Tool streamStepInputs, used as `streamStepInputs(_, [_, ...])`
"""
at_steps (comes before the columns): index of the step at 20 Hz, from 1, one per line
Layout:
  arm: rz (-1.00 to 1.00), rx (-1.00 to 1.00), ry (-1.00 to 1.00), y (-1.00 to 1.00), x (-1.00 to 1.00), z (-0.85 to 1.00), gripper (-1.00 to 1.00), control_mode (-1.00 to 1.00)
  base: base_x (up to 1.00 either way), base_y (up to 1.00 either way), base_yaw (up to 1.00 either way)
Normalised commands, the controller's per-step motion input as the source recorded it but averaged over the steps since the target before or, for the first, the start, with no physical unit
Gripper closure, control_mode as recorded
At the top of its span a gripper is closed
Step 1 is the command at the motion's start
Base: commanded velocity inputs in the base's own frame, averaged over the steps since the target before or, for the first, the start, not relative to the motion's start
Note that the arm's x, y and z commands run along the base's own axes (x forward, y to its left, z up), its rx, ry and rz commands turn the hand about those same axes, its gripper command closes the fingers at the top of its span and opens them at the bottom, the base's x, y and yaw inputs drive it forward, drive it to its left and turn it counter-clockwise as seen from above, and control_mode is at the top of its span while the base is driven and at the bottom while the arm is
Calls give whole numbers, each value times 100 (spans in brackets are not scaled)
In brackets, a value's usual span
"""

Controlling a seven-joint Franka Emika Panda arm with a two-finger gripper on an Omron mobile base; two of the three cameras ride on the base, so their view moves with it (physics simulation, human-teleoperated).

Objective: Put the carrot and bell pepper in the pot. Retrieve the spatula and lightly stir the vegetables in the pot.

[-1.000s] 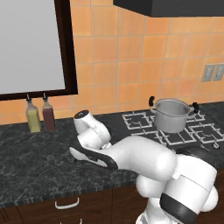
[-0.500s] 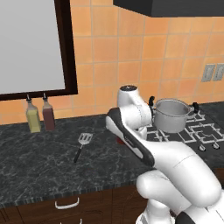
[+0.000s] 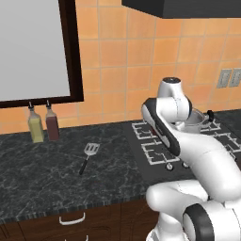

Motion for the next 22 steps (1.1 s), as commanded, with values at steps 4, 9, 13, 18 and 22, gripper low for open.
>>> streamStepInputs(4, [-15, -1, 0, -100, 60, 38, 100, -100, 0, 0, 0])
streamStepInputs(9, [-10, -5, 0, -97, 63, 10, 100, -100, 0, 0, 0])
streamStepInputs(13, [0, 0, 0, -68, 81, -15, 100, -100, 0, 0, 0])
streamStepInputs(18, [0, 0, 0, -49, 74, -34, 100, -100, 0, 0, 0])
streamStepInputs(22, [0, 0, 2, -49, 66, -40, 100, -100, 0, 0, 0])
